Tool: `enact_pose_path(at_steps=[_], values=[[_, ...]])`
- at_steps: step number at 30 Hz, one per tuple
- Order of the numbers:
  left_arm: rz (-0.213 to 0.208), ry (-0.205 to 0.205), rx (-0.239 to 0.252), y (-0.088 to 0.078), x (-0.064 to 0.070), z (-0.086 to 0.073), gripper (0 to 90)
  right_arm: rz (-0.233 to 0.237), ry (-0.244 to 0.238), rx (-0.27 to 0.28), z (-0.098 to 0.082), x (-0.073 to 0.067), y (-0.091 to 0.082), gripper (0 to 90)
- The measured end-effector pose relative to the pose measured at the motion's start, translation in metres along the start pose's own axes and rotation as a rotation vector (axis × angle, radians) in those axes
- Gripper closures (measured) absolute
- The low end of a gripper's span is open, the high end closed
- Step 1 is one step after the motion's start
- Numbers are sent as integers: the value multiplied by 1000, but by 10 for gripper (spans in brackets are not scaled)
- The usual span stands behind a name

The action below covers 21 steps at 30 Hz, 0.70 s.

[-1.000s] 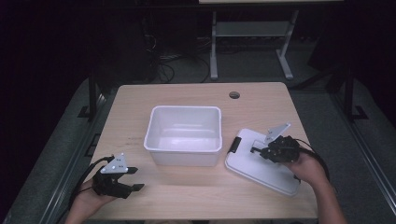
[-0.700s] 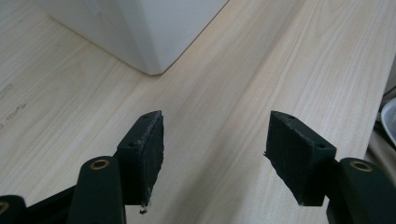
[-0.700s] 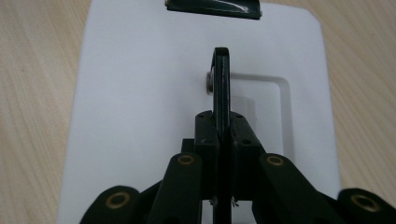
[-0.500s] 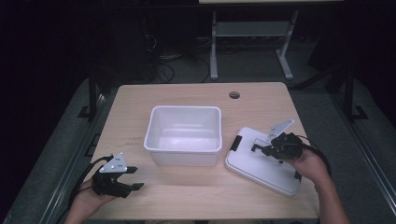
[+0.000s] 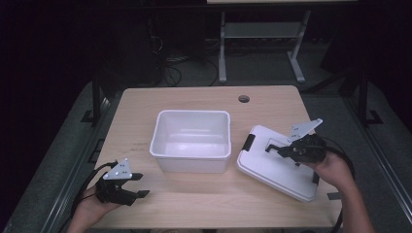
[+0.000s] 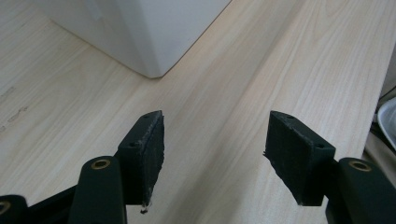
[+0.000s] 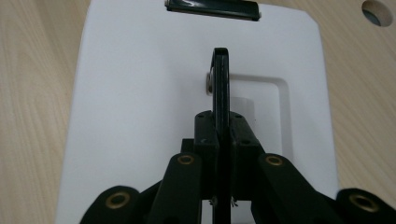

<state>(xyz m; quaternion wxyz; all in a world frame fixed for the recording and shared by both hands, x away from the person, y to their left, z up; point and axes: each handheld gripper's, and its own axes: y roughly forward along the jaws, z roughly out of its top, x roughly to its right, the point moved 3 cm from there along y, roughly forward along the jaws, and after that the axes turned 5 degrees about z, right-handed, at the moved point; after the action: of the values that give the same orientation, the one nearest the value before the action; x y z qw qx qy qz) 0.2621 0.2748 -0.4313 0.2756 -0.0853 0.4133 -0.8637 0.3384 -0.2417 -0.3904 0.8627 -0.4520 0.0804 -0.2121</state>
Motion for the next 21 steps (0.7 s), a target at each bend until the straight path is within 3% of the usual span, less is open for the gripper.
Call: enact_pose_path(at_steps=[15,21], values=[[-4,12,-7,0,2,1,368,0,-50,35,21,-8,-35,839],[-1,-2,8,-2,0,0,368,11,-64,37,33,-8,-47,839]])
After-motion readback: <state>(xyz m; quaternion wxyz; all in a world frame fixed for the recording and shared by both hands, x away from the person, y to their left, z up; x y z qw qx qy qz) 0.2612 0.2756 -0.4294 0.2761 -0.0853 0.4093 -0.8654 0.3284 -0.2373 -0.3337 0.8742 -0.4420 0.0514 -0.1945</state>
